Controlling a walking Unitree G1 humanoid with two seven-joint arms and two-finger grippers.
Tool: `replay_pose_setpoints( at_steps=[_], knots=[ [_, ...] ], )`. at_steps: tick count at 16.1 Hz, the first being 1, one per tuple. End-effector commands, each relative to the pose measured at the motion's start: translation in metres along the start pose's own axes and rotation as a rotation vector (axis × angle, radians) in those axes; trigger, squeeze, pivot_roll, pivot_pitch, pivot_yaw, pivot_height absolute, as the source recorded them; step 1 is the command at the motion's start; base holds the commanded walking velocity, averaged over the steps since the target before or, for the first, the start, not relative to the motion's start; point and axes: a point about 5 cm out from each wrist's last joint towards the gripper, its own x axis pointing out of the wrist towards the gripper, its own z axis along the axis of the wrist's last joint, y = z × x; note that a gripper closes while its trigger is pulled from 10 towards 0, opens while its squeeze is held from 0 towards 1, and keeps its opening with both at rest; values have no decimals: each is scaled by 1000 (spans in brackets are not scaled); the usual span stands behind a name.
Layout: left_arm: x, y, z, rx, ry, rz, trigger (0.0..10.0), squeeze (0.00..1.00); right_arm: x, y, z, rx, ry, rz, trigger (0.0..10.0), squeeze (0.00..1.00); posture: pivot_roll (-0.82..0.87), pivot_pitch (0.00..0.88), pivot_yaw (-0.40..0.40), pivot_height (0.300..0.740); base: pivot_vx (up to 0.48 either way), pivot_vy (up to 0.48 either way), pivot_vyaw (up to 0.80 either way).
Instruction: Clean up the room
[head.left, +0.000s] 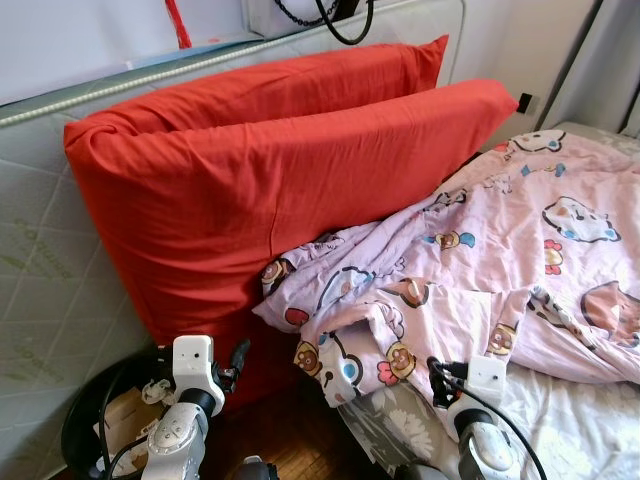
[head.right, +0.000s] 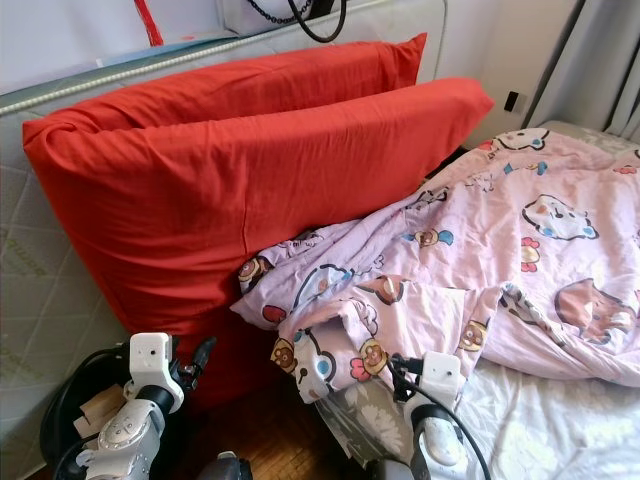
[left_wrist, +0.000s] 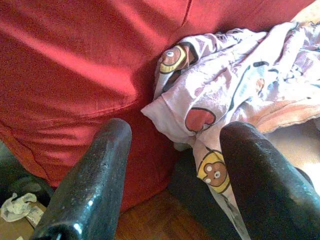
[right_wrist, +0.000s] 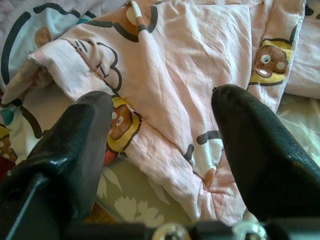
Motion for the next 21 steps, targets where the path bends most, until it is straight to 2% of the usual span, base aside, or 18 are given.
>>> replay_pose_setpoints(
  at_steps=[1,3,9,12,13,16,21],
  knots=[
    [0,3,3,1,-10,10,10000,0,1,0,-2,5,31,-7,10000,0,75,40,39,646,0,0,0],
    [0,3,3,-2,-11,10,10000,0,2,1,-1,8,26,-5,10000,0,74,42,40,621,0,0,0],
    [-1,3,3,0,-5,7,10000,0,4,-1,2,26,24,-41,10000,0,80,47,44,621,0,0,0],
    [-1,3,3,0,-6,5,10000,0,6,-10,5,38,29,-107,10000,0,80,48,44,621,0,0,0],
    [-1,3,3,0,-6,7,10000,0,6,-19,4,0,59,-168,10000,0,85,51,46,621,0,0,0],
    [-1,3,3,2,-5,5,10000,0,6,-37,5,16,94,-239,10000,0,88,59,50,621,0,0,0],
    [-5,7,2,12,4,2,10000,0,-2,-81,-2,-74,283,-325,10000,24,101,82,60,621,0,0,0]
  ],
)
